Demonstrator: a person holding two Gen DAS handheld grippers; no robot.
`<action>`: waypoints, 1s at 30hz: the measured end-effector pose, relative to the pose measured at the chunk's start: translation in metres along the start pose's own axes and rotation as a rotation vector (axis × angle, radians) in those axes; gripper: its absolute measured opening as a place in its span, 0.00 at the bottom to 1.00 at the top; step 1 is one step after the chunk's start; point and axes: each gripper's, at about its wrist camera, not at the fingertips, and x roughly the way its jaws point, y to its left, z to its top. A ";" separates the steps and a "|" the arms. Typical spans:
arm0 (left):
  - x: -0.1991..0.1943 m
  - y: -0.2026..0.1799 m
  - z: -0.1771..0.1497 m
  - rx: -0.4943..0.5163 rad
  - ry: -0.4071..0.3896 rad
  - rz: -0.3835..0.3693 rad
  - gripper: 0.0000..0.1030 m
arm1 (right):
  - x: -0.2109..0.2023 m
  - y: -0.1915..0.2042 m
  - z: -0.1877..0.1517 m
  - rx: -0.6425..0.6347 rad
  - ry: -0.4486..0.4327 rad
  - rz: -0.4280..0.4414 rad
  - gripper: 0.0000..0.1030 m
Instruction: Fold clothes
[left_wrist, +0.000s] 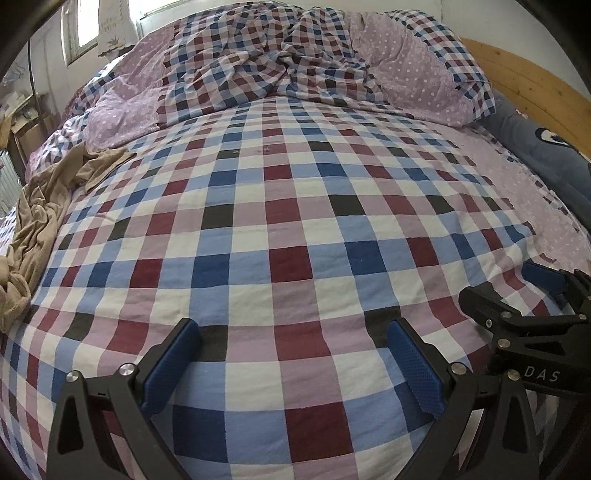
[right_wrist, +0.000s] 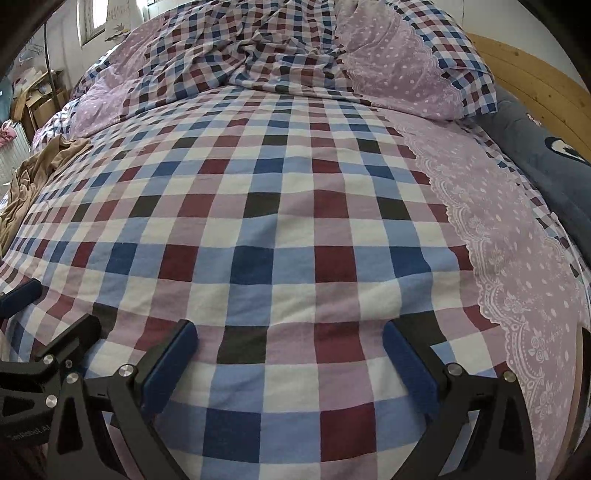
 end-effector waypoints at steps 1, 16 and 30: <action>0.000 0.000 0.000 0.001 0.000 0.000 1.00 | 0.000 0.000 0.000 0.000 0.000 0.000 1.00; 0.001 0.002 -0.001 0.013 -0.007 0.001 1.00 | 0.000 0.000 0.001 -0.001 0.001 -0.001 1.00; 0.002 0.001 -0.001 0.021 -0.014 0.004 1.00 | 0.001 0.000 0.001 -0.004 0.001 0.000 1.00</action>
